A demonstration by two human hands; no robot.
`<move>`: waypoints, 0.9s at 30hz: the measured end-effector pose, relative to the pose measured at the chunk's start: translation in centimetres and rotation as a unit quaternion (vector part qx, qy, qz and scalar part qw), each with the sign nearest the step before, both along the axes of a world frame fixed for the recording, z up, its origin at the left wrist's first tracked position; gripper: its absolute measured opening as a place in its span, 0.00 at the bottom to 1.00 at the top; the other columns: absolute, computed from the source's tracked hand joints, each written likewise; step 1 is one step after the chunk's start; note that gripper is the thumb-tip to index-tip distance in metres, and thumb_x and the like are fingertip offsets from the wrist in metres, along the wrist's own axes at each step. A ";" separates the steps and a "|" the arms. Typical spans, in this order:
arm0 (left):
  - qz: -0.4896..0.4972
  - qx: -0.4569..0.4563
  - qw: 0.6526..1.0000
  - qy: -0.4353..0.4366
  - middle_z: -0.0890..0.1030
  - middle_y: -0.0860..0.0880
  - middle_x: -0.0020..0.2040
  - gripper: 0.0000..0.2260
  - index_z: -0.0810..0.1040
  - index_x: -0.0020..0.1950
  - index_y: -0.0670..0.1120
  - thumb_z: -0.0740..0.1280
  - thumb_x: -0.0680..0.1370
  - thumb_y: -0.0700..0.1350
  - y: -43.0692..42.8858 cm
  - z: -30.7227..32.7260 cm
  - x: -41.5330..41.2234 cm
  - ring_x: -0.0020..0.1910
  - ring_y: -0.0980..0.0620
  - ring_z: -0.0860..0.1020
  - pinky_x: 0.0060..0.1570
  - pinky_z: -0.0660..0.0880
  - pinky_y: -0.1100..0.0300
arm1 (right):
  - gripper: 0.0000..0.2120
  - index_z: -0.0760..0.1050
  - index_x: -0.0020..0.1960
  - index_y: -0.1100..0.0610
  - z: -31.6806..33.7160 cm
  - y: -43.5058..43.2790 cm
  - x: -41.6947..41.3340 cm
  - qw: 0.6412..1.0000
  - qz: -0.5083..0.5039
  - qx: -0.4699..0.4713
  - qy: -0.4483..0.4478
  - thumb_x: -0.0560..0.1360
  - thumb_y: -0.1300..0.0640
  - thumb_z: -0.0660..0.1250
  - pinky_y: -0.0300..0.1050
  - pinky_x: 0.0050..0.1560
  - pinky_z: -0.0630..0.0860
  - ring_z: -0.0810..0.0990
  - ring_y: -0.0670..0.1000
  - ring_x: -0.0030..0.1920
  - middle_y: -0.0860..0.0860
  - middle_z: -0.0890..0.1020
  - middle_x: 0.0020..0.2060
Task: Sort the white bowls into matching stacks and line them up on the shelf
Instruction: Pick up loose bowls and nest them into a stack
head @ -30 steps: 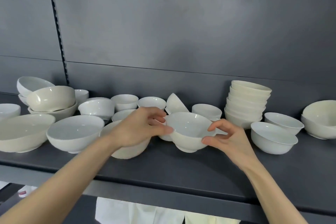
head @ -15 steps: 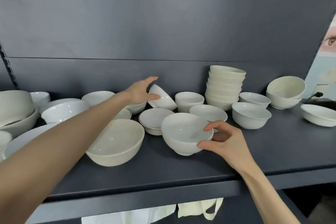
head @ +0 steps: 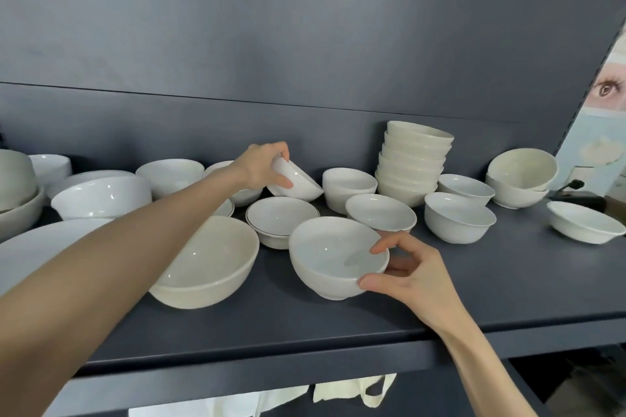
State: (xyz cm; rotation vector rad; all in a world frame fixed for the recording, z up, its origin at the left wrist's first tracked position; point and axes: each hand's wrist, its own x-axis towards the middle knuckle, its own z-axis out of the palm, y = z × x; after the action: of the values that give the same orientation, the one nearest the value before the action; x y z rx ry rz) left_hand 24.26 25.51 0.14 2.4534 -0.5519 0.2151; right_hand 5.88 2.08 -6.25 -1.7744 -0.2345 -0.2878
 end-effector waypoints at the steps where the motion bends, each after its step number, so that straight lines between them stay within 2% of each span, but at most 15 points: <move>1: 0.005 -0.008 1.000 -0.005 0.68 0.52 0.35 0.18 0.73 0.53 0.42 0.76 0.70 0.44 0.1 0.0 -0.2 0.44 0.46 0.66 0.36 0.63 0.57 | 0.21 0.78 0.37 0.49 -0.1 0.0 0.0 1.000 0.002 0.002 0.002 0.47 0.51 0.80 0.45 0.43 0.81 0.85 0.53 0.41 0.53 0.84 0.46; 4: 0.030 -0.023 0.999 -0.021 0.71 0.49 0.38 0.17 0.72 0.48 0.45 0.77 0.68 0.47 0.9 1.3 -1.3 0.44 0.46 0.68 0.35 0.64 0.58 | 0.21 0.78 0.38 0.49 -0.1 -0.1 0.1 1.000 0.006 0.002 0.006 0.47 0.51 0.81 0.49 0.45 0.82 0.85 0.54 0.42 0.50 0.84 0.46; 7: 0.058 -0.058 0.995 -0.048 0.76 0.45 0.41 0.18 0.73 0.46 0.44 0.79 0.66 0.49 1.7 3.0 -3.6 0.42 0.48 0.71 0.37 0.67 0.64 | 0.22 0.78 0.39 0.50 -0.2 -0.3 0.2 1.000 0.007 -0.003 0.009 0.48 0.50 0.80 0.47 0.45 0.82 0.85 0.52 0.43 0.45 0.84 0.44; 10: 0.069 -0.105 0.990 -0.061 0.79 0.45 0.41 0.19 0.74 0.44 0.42 0.80 0.64 0.48 1.8 3.5 -7.1 0.38 0.50 0.73 0.42 0.71 0.59 | 0.24 0.78 0.41 0.52 -0.3 -0.4 0.3 1.000 0.008 -0.005 0.007 0.48 0.49 0.80 0.44 0.44 0.81 0.85 0.51 0.42 0.41 0.83 0.43; 12: 0.060 -0.123 0.988 -0.068 0.81 0.46 0.39 0.18 0.74 0.42 0.43 0.80 0.63 0.47 1.5 3.4 -9.9 0.36 0.49 0.76 0.45 0.74 0.58 | 0.26 0.77 0.43 0.52 -0.4 -0.4 0.3 1.000 0.010 -0.004 0.005 0.48 0.48 0.80 0.41 0.41 0.80 0.85 0.50 0.41 0.43 0.83 0.44; 16: 0.030 -0.163 0.985 -0.053 0.84 0.47 0.37 0.19 0.73 0.39 0.46 0.80 0.61 0.50 0.5 2.2 -14.7 0.38 0.46 0.82 0.47 0.78 0.50 | 0.34 0.75 0.52 0.49 -0.2 -0.4 0.3 1.000 0.008 -0.001 0.005 0.47 0.48 0.79 0.36 0.40 0.78 0.84 0.47 0.42 0.45 0.81 0.50; 19: -0.004 -0.218 0.975 -0.035 0.82 0.44 0.39 0.22 0.72 0.38 0.49 0.80 0.57 0.55 -0.4 0.6 -16.8 0.39 0.43 0.82 0.48 0.78 0.42 | 0.42 0.71 0.61 0.46 -0.2 -0.4 0.3 1.000 0.020 0.000 0.012 0.50 0.53 0.84 0.37 0.43 0.79 0.84 0.47 0.45 0.43 0.81 0.53; 21: 0.000 -0.215 0.976 -0.037 0.81 0.47 0.39 0.21 0.71 0.38 0.51 0.80 0.58 0.55 -0.9 -0.4 -17.5 0.39 0.47 0.81 0.45 0.79 0.43 | 0.44 0.69 0.65 0.48 -0.3 -0.5 0.2 1.000 0.025 -0.010 0.014 0.53 0.56 0.84 0.38 0.45 0.79 0.84 0.47 0.47 0.43 0.81 0.55; 24: 0.018 -0.202 0.978 -0.046 0.79 0.53 0.36 0.20 0.71 0.38 0.52 0.80 0.60 0.54 -1.4 -1.6 -18.2 0.37 0.53 0.78 0.44 0.78 0.46 | 0.42 0.68 0.68 0.50 -0.3 -0.6 0.1 0.999 0.027 -0.015 0.015 0.59 0.61 0.82 0.35 0.44 0.78 0.84 0.45 0.47 0.41 0.80 0.55; 27: 0.026 -0.192 0.980 -0.045 0.80 0.52 0.36 0.20 0.70 0.39 0.54 0.75 0.59 0.62 -1.7 -2.8 -18.7 0.39 0.48 0.78 0.45 0.77 0.43 | 0.42 0.68 0.69 0.50 -0.1 -0.5 -0.1 0.999 0.041 -0.018 0.018 0.59 0.60 0.82 0.32 0.42 0.77 0.84 0.44 0.46 0.41 0.79 0.57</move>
State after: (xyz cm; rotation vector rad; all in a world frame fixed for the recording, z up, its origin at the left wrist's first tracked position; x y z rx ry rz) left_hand 5.58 23.84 -2.67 2.0909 -0.4375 0.4158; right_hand 5.81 1.55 -6.38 -1.8000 -0.2873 -0.1945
